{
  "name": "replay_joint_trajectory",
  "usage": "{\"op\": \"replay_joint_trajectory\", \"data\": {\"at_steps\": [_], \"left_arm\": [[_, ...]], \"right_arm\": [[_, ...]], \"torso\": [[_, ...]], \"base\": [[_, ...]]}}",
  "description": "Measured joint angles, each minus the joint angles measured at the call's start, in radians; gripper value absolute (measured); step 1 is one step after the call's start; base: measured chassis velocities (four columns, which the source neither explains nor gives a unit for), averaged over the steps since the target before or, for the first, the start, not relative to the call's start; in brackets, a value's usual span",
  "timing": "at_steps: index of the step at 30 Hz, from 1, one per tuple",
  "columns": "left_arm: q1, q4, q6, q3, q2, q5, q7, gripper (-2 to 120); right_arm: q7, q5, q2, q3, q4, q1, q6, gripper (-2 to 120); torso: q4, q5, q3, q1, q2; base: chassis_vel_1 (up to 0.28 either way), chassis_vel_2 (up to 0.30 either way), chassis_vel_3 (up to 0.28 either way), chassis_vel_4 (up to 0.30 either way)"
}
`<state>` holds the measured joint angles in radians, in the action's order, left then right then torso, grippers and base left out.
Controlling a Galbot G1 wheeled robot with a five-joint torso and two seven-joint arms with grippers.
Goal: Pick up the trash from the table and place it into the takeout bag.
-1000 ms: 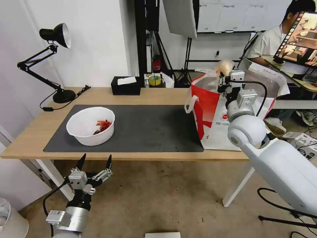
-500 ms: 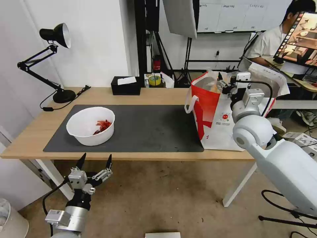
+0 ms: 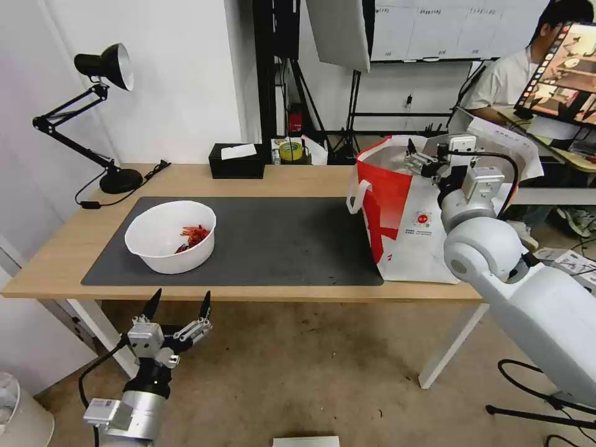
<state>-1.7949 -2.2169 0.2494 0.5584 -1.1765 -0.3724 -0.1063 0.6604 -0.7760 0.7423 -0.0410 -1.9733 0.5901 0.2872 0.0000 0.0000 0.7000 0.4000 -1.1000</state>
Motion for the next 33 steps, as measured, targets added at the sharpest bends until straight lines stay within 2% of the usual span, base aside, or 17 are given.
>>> {"op": "replay_joint_trajectory", "data": {"at_steps": [4, 10, 13, 14, 15, 22, 24, 25, 27, 28, 30, 31, 33], "left_arm": [[-0.005, -0.002, 0.0, 0.003, 0.009, 0.0, 0.0, 100], [0.0, -0.005, 0.003, 0.003, -0.001, 0.0, 0.0, 100], [0.0, -0.005, 0.003, 0.003, -0.001, 0.0, 0.0, 100], [-0.001, -0.008, 0.006, 0.002, -0.006, 0.002, 0.0, 100], [-0.001, -0.008, 0.007, 0.002, -0.006, 0.003, 0.0, 100], [-0.005, -0.01, 0.011, 0.003, -0.003, 0.004, 0.0, 100], [-0.007, -0.012, 0.011, 0.001, 0.005, 0.006, 0.0, 100], [-0.007, -0.012, 0.011, 0.001, 0.005, 0.006, 0.0, 100], [-0.008, -0.012, 0.012, -0.004, 0.016, 0.006, 0.0, 100], [-0.008, -0.012, 0.012, -0.004, 0.016, 0.006, 0.0, 100], [-0.005, -0.012, 0.014, -0.011, 0.026, 0.004, 0.0, 100], [-0.005, -0.012, 0.014, -0.011, 0.026, 0.004, 0.0, 100], [0.001, -0.008, 0.016, -0.021, 0.035, 0.001, 0.0, 100]], "right_arm": [[-0.063, -0.022, -0.019, -0.025, -0.042, 0.036, -0.034, 100], [-0.214, -0.097, -0.067, -0.071, -0.16, 0.148, -0.116, 100], [-0.219, -0.099, -0.069, -0.073, -0.165, 0.153, -0.118, 100], [-0.285, -0.109, -0.083, -0.106, -0.22, 0.234, -0.147, 100], [-0.308, -0.109, -0.085, -0.123, -0.239, 0.272, -0.157, 100], [-0.389, -0.073, -0.084, -0.22, -0.293, 0.452, -0.193, 100], [-0.435, -0.058, -0.078, -0.291, -0.318, 0.579, -0.215, 100], [-0.435, -0.058, -0.078, -0.291, -0.318, 0.579, -0.215, 100], [-0.462, -0.03, -0.064, -0.354, -0.336, 0.686, -0.24, 100], [-0.462, -0.03, -0.064, -0.354, -0.336, 0.686, -0.24, 100], [-0.473, 0.033, -0.027, -0.406, -0.351, 0.797, -0.271, 100], [-0.473, 0.033, -0.027, -0.406, -0.351, 0.797, -0.271, 100], [-0.476, 0.101, 0.018, -0.43, -0.36, 0.892, -0.296, 100]], "torso": [[0.0001, 0.0, 0.0, 0.0, 0.0], [0.0, -0.0003, 0.0, 0.0, 0.0], [0.0, -0.0002, 0.0, 0.0, 0.0], [0.0, -0.0001, 0.0, 0.0, 0.0], [-0.0001, -0.0001, 0.0, 0.0, 0.0], [0.0, 0.0, 0.0, 0.0, 0.0], [-0.0001, 0.0, 0.0, 0.0, 0.0], [-0.0001, 0.0, 0.0, 0.0, 0.0], [0.0, -0.0001, 0.0, 0.0, 0.0], [0.0, -0.0001, 0.0, 0.0, 0.0], [0.0, 0.0, 0.0, 0.0, 0.0], [0.0, 0.0, 0.0, 0.0, 0.0], [0.0, -0.0002, 0.0, 0.0, 0.0]], "base": [[0.0, 0.0, 0.0, 0.0], [0.0, 0.0, 0.0, 0.0], [0.0, 0.0, 0.0, 0.0], [0.0, 0.0, 0.0, 0.0], [0.0, 0.0, 0.0, 0.0], [0.0, 0.0, 0.0, 0.0], [0.0, 0.0, 0.0, 0.0], [0.0, 0.0, 0.0, 0.0], [0.0, 0.0, 0.0, 0.0], [0.0, 0.0, 0.0, 0.0], [0.0, 0.0, 0.0, 0.0], [0.0, 0.0, 0.0, 0.0], [0.0, 0.0, 0.0, 0.0]]}}
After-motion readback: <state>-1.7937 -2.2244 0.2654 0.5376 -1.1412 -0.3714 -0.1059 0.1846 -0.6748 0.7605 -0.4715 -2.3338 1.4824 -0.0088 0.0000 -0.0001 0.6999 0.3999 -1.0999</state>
